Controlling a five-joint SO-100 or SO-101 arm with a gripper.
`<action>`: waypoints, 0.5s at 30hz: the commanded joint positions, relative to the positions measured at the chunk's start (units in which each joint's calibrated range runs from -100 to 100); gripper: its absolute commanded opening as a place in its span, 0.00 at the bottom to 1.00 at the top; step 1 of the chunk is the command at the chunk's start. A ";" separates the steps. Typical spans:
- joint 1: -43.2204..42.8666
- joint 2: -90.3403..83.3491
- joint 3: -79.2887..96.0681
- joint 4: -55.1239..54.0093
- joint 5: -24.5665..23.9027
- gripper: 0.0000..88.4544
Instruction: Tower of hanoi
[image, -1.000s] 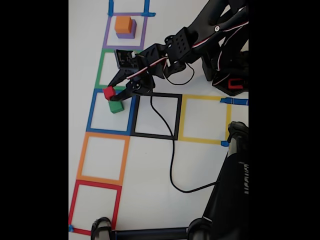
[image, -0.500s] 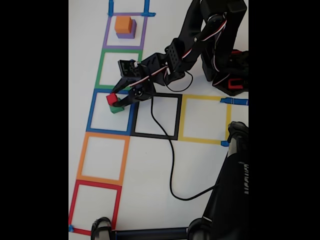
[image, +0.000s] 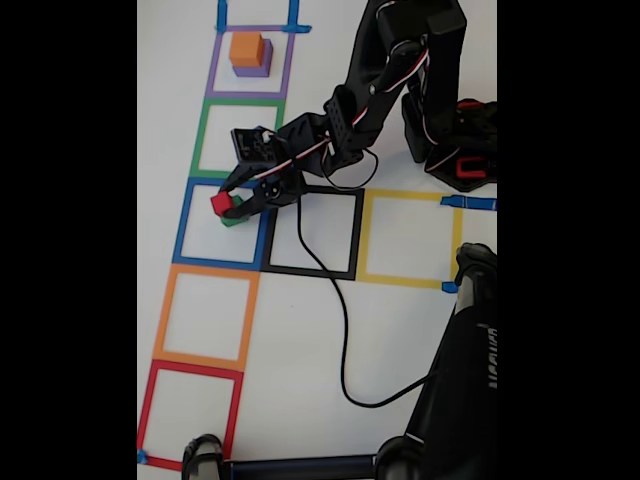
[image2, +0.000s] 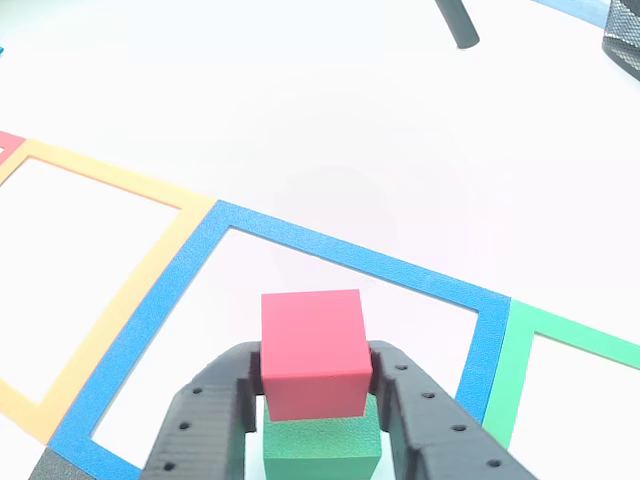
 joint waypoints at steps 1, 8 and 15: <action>0.12 -0.47 -1.48 -1.26 0.72 0.04; 1.08 0.74 -1.85 -1.26 0.72 0.04; 1.36 2.27 -2.03 -2.23 0.72 0.04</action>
